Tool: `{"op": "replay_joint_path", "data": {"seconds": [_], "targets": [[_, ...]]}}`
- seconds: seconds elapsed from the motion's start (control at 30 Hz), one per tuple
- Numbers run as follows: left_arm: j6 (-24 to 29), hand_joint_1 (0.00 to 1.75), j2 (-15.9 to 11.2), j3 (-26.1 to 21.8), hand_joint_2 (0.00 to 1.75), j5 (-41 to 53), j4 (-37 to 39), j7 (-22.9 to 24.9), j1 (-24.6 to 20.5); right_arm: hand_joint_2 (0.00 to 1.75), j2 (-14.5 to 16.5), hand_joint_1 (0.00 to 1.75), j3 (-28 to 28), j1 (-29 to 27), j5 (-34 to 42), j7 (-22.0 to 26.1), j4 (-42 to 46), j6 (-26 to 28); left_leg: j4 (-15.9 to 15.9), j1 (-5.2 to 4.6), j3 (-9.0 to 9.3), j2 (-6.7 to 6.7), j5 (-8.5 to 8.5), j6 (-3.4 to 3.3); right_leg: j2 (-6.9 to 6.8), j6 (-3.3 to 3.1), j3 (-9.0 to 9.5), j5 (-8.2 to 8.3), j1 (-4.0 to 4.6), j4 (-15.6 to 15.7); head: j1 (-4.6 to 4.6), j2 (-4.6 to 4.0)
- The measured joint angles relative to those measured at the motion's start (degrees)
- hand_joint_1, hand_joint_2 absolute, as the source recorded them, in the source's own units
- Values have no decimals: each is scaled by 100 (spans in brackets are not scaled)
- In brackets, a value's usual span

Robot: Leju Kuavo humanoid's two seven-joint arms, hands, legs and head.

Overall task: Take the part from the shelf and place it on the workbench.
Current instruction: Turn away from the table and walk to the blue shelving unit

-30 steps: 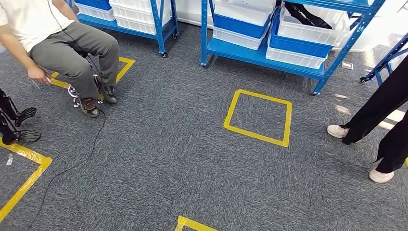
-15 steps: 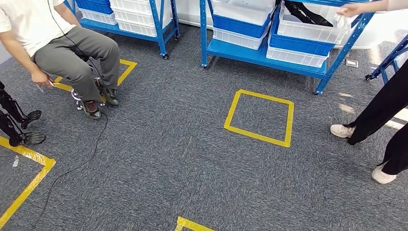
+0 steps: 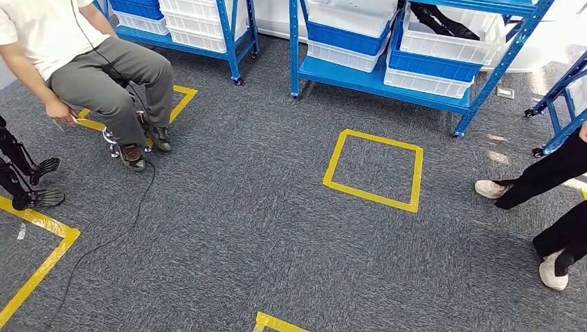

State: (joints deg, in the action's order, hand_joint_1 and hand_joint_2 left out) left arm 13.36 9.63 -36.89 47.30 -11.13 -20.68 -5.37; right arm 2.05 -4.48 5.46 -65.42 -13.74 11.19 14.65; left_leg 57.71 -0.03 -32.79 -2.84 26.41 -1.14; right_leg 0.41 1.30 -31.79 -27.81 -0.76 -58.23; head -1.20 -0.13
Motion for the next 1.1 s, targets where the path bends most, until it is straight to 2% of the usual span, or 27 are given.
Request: {"op": "replay_joint_path", "data": {"seconds": [0.07,0.17,0.23,0.27,0.3,0.37,0.4,0.43,0.47,0.53,0.57,0.6,0.63,0.7,0.77,0.83,0.9,0.93,0.97,1.0,1.07,1.1], "targets": [[0,0,-3,0,0,1,0,5,-1,0,1,0,10,2,31,-4,0,10,14,-13,-4,0,6,-8,0,6,5,4,-25,9,0,0],[0,0,-16,0,0,2,0,7,-8,0,16,0,38,8,71,-5,0,16,41,-32,-17,1,24,-94,1,37,28,21,-86,47,-5,0],[-1,0,-14,0,0,3,0,7,-22,0,20,0,51,15,85,-5,1,16,-83,-14,51,11,-31,-157,-5,62,38,20,-58,60,-2,0],[-3,0,-10,-1,0,3,0,6,-29,0,16,0,62,20,91,-5,1,16,-174,9,103,24,-77,-183,-12,58,-8,-36,-40,-37,2,0],[-4,0,-7,-1,0,4,0,5,-37,0,13,0,74,25,97,-5,2,16,-257,34,151,43,-120,-202,-18,44,-119,-145,-24,-259,9,0],[-7,0,-1,-1,0,4,0,5,-46,0,7,0,98,29,104,-5,1,16,-314,63,182,83,-151,-217,-25,21,-493,-451,-38,-993,13,0],[-7,0,1,-1,0,4,0,5,-48,0,5,0,109,24,107,-5,1,16,-313,67,180,99,-148,-211,-26,43,-662,-551,-58,-1315,12,0],[-7,0,5,-1,0,4,0,5,-48,0,1,0,120,16,109,-5,0,16,-310,76,182,114,-141,-198,-28,91,-746,-567,-86,-1467,9,0],[-8,0,8,-1,0,4,0,6,-46,0,-5,0,130,9,111,-5,0,16,-300,93,183,128,-130,-172,-32,166,-723,-494,-119,-1400,8,0],[-9,0,9,-2,0,4,0,8,-46,0,-14,0,143,10,114,-5,0,15,-220,144,172,153,-75,-70,-76,352,-396,-194,-203,-722,16,0],[-9,0,5,-1,0,4,0,10,-49,0,-7,0,147,19,115,-5,0,13,-138,157,146,170,-20,6,-91,397,-230,-75,-222,-384,32,0],[-10,0,1,-1,0,4,-1,12,-51,0,-1,0,151,29,116,-5,0,9,-64,161,121,185,34,70,-98,379,-117,-9,-229,-168,33,0],[-11,0,-3,-1,0,4,-1,15,-54,0,5,0,155,36,119,-5,0,6,-6,160,99,198,77,123,-95,319,-73,6,-225,-81,31,0],[-12,0,-4,0,0,4,-1,17,-56,0,3,0,164,39,123,-5,-1,2,18,182,91,215,102,168,-51,153,-91,-4,-195,-129,7,0],[-13,0,-2,0,0,4,0,20,-60,0,0,0,168,35,122,-5,-2,-1,145,218,45,242,197,191,-32,67,-100,5,-185,-135,1,0],[-13,0,3,0,0,6,-1,22,-68,0,-1,0,171,37,120,-5,-2,-5,658,222,-188,264,506,200,-22,7,-103,15,-164,-130,-9,0],[-13,0,5,0,0,8,-2,33,-70,0,-2,0,174,33,117,-5,-3,-18,1415,212,-559,267,838,191,-10,-25,-109,13,-117,-132,-12,0],[-13,0,5,0,0,9,-1,40,-67,0,-2,0,174,30,116,-5,-3,-24,1654,207,-685,267,895,177,3,-30,-110,10,-93,-132,-11,0],[-13,0,5,-1,0,9,-1,47,-64,0,-3,0,174,26,115,-5,-4,-30,1694,195,-717,265,842,146,25,-31,-108,9,-71,-132,-11,0],[-13,0,7,-1,0,9,-1,50,-63,0,-3,0,174,27,114,-5,-5,-32,1479,174,-622,257,677,95,55,-31,-103,9,-53,-132,-10,0],[-12,0,3,-1,0,9,-3,53,-66,0,5,0,175,35,106,-6,-6,-32,764,114,-275,219,316,-37,114,-31,-91,12,-25,-129,-5,0],[-10,0,3,1,0,9,-3,49,-71,0,9,0,175,39,91,-7,-5,-26,442,78,-121,214,203,-86,135,-31,-89,14,-12,-126,-5,0]]}}
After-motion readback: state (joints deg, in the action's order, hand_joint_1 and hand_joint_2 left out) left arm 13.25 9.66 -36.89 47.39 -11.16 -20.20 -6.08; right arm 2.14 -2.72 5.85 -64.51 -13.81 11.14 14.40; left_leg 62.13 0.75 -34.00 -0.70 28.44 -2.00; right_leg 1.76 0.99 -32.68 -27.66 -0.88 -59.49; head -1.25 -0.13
